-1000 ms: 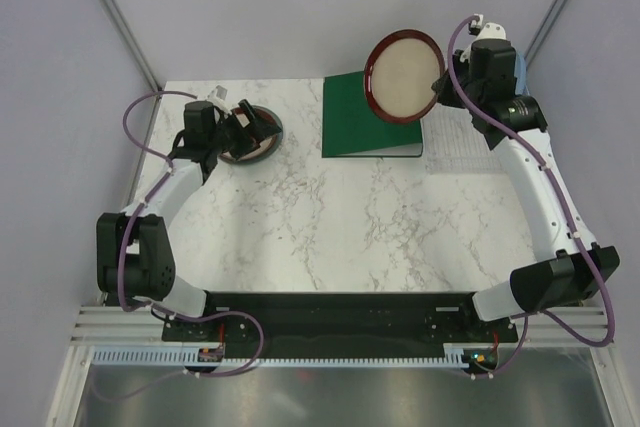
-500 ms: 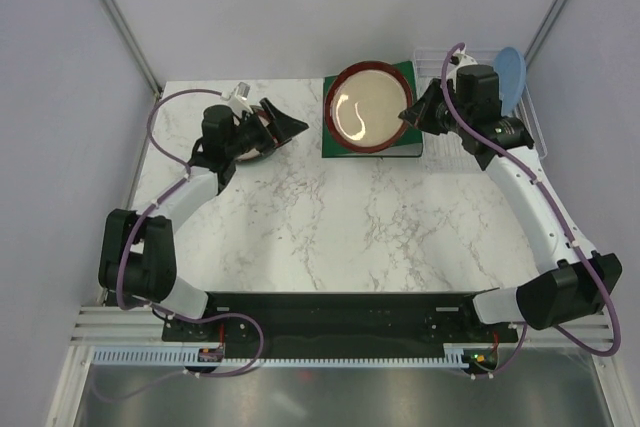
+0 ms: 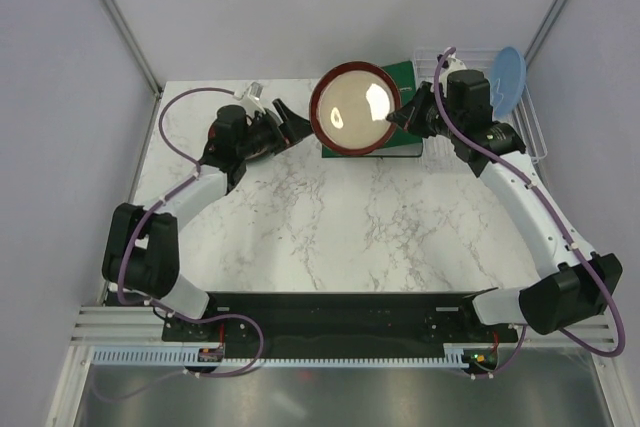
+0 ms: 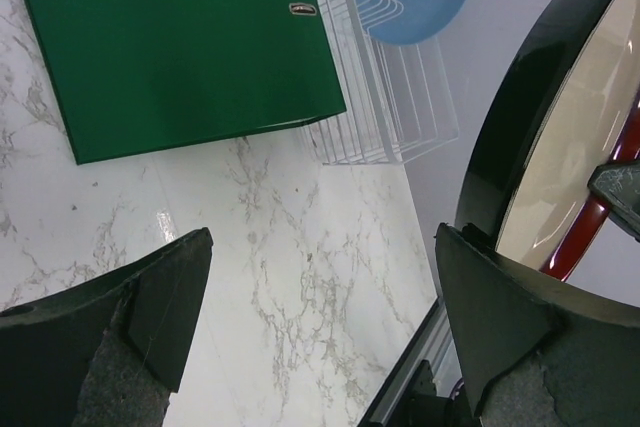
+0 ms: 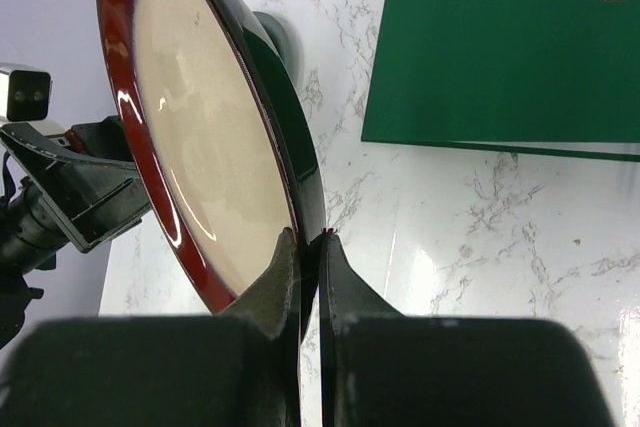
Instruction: Unload the plates from the dish rack
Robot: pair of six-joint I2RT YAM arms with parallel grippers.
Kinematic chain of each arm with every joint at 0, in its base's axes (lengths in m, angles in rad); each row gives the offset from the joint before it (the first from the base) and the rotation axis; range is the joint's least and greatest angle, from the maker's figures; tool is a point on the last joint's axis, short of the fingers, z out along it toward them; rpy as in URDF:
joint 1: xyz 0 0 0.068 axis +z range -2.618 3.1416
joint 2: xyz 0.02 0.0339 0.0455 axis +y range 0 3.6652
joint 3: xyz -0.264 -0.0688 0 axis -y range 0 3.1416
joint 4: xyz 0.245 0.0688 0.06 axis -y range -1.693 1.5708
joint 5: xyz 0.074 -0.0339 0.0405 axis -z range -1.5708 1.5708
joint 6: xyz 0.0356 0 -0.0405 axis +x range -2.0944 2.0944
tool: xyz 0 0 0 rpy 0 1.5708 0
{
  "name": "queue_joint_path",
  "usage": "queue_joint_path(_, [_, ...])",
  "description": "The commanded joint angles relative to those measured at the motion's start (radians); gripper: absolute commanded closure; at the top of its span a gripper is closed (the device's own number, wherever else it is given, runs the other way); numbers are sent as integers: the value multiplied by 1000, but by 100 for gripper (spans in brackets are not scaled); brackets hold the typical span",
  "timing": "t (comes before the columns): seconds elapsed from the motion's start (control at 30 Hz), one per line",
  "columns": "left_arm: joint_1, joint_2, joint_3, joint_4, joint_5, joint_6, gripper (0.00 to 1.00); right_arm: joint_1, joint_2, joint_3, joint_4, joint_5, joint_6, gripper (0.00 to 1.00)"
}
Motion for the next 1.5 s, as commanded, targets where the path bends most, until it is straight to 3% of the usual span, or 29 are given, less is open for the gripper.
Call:
queue_joint_path(0.0, [-16,-82,38,41,-53,-8,0,14,-65,13,157,41,16,100])
queue_joint_path(0.3, [-16,-181,59,-118,-145,118,0,14,-50,46,128,79,-9,100])
queue_joint_path(0.63, [-19,-52,69,32,-33,0,0,39,-36,13,174,20,34,100])
queue_joint_path(0.93, [-50,43,159,63,-6,-5,3,67,-3,-3,206,-32,71,100])
queue_joint_path(0.97, [-50,46,164,64,-1,-5,6,68,-3,-6,212,-35,74,100])
queue_joint_path(1.0, [-50,46,164,64,1,0,30,68,-3,-10,214,-38,75,100])
queue_joint_path(1.07, [-50,42,161,53,-5,1,58,68,-10,-17,219,-37,77,100])
queue_joint_path(1.1, [-50,34,161,40,-12,10,85,70,-12,-20,219,-27,75,100])
queue_joint_path(1.13, [-50,30,159,20,-21,15,97,68,-16,-20,217,-26,75,100])
queue_joint_path(1.2, [-50,20,150,7,-24,29,98,70,-16,-21,219,-24,78,100])
queue_joint_path(1.27, [-50,14,150,-40,-45,44,98,70,-13,-21,220,-37,78,79])
queue_joint_path(1.33, [-49,-1,138,-48,-56,64,98,70,-13,-26,220,-34,74,85])
queue_joint_path(1.37, [-49,-4,129,-49,-55,70,98,70,-13,-27,220,-29,72,75])
queue_joint_path(1.4, [-49,-10,124,-57,-53,82,98,70,-18,-32,219,-26,71,60])
queue_joint_path(1.43, [-49,-24,122,-69,-68,92,98,70,-19,-33,214,-20,68,37])
queue_joint_path(1.47, [-49,-33,122,-86,-78,101,98,68,-23,-33,211,-4,60,35])
